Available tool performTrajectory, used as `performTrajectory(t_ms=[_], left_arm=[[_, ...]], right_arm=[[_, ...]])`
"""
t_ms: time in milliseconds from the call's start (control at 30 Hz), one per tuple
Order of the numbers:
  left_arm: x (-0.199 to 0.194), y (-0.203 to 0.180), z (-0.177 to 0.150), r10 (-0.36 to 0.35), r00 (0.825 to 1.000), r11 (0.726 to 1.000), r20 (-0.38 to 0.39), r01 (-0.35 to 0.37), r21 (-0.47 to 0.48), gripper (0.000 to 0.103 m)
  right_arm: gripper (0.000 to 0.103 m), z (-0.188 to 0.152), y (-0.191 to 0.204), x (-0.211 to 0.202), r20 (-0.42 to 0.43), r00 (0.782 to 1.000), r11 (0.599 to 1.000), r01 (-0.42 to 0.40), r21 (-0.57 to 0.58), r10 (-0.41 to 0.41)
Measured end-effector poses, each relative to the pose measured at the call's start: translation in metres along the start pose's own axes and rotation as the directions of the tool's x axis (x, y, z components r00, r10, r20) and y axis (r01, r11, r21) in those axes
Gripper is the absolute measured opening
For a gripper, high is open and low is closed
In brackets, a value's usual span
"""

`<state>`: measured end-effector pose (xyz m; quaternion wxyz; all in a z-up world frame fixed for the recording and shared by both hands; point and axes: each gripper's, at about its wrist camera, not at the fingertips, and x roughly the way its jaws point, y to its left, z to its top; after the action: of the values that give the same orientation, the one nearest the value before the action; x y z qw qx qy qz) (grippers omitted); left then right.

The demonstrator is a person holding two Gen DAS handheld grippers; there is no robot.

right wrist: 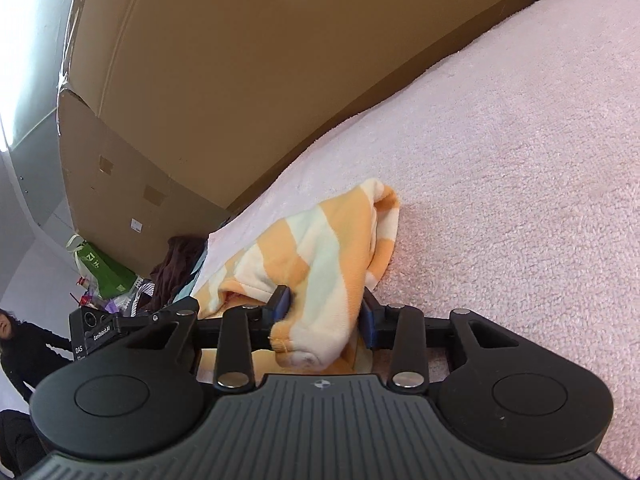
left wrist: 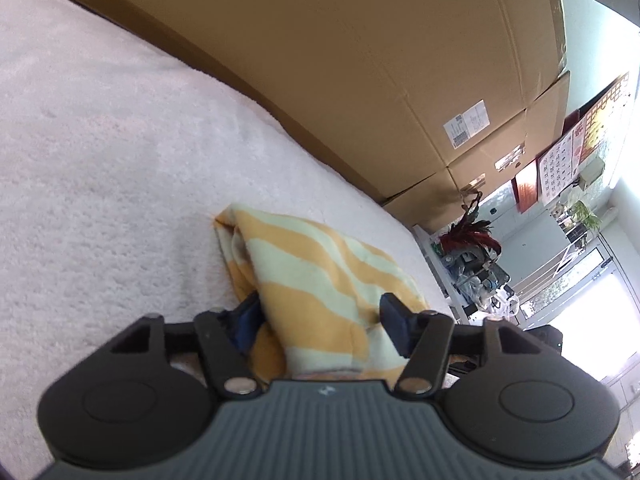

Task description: Fold clothes

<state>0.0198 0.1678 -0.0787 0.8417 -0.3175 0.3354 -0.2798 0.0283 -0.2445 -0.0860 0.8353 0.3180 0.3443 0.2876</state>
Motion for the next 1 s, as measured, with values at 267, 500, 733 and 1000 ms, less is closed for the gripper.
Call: performTrajectory(t_ms=[267, 500, 733, 1000], left_arm=[[-0.009, -0.019, 0.006, 0.052, 0.997, 0.997, 0.064, -0.056, 0.061, 0.022], [-0.034, -0.028, 0.067, 0.08, 0.979, 0.978, 0.189, -0.114, 0.176, 0.02], [-0.03, 0.025, 0.134, 0.216, 0.941, 0.946, 0.26, -0.268, 0.184, 0.02], [0.003, 0.099, 0.172, 0.342, 0.911, 0.905, 0.23, -0.385, 0.18, 0.03]], right_arm=[[0.029, 0.005, 0.026, -0.002, 0.058, 0.998, 0.992, 0.02, -0.127, -0.013], [0.029, 0.04, 0.058, 0.034, 0.085, 0.995, 0.98, -0.035, -0.194, 0.052], [0.029, 0.077, 0.077, 0.128, 0.12, 0.985, 0.974, -0.096, -0.206, 0.123], [0.029, 0.079, 0.076, 0.218, 0.101, 0.995, 0.963, 0.038, -0.266, -0.011]])
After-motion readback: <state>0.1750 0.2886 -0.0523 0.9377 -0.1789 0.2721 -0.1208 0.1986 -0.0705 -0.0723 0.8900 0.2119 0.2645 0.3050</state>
